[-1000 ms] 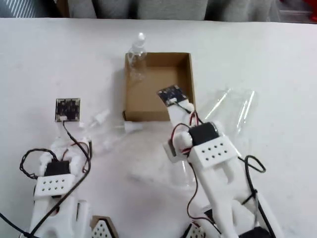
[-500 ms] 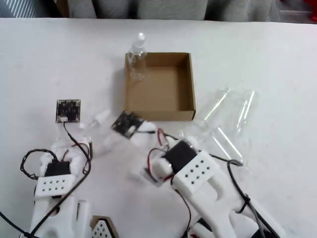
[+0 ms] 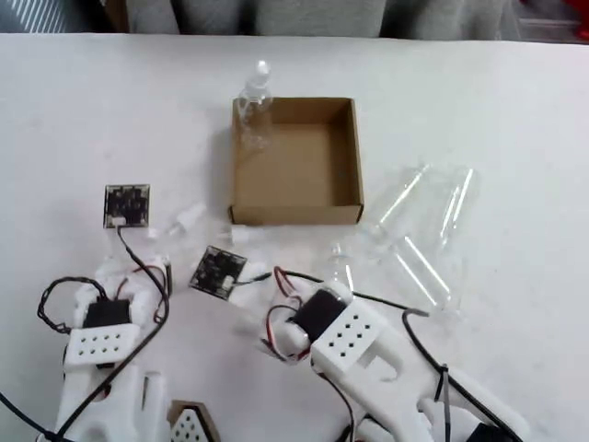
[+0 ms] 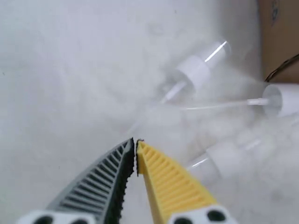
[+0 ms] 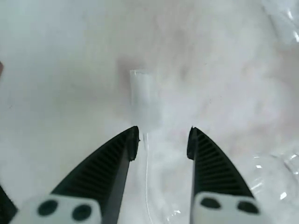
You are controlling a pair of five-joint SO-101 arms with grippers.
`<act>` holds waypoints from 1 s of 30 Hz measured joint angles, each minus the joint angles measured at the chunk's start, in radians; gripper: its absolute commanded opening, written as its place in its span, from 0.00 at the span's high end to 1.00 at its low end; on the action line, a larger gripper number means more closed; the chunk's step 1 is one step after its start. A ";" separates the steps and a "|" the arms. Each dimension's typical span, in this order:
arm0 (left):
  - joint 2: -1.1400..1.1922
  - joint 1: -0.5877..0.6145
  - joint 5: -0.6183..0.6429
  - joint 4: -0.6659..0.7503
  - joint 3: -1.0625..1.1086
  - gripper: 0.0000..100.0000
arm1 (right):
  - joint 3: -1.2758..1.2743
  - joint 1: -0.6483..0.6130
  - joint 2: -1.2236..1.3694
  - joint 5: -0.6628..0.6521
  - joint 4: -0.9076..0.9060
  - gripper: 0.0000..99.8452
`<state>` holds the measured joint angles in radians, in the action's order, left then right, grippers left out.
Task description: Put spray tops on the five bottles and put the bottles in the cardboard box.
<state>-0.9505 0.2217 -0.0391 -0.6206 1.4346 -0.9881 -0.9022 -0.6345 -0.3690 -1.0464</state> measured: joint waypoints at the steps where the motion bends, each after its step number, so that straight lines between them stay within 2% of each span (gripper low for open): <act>1: 0.000 0.000 0.000 0.008 0.000 0.97 | -0.008 -0.006 0.000 -0.002 0.011 0.85; 9: 0.000 0.000 0.000 0.032 0.005 0.97 | -0.044 -0.146 0.032 -0.006 0.049 0.85; 17: 0.000 0.000 0.000 0.032 0.005 0.97 | 0.040 -0.140 0.207 -0.068 0.049 0.85; 24: 0.000 0.000 0.000 0.032 0.005 0.97 | 0.046 -0.137 0.219 -0.083 0.051 0.85; 30: 0.000 0.000 0.000 0.032 0.005 0.97 | 0.072 -0.084 0.226 -0.083 0.044 0.85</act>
<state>-0.9505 0.2217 -0.0391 -0.5884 1.4392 -0.9160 -0.9866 -0.4089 -0.4519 -1.0019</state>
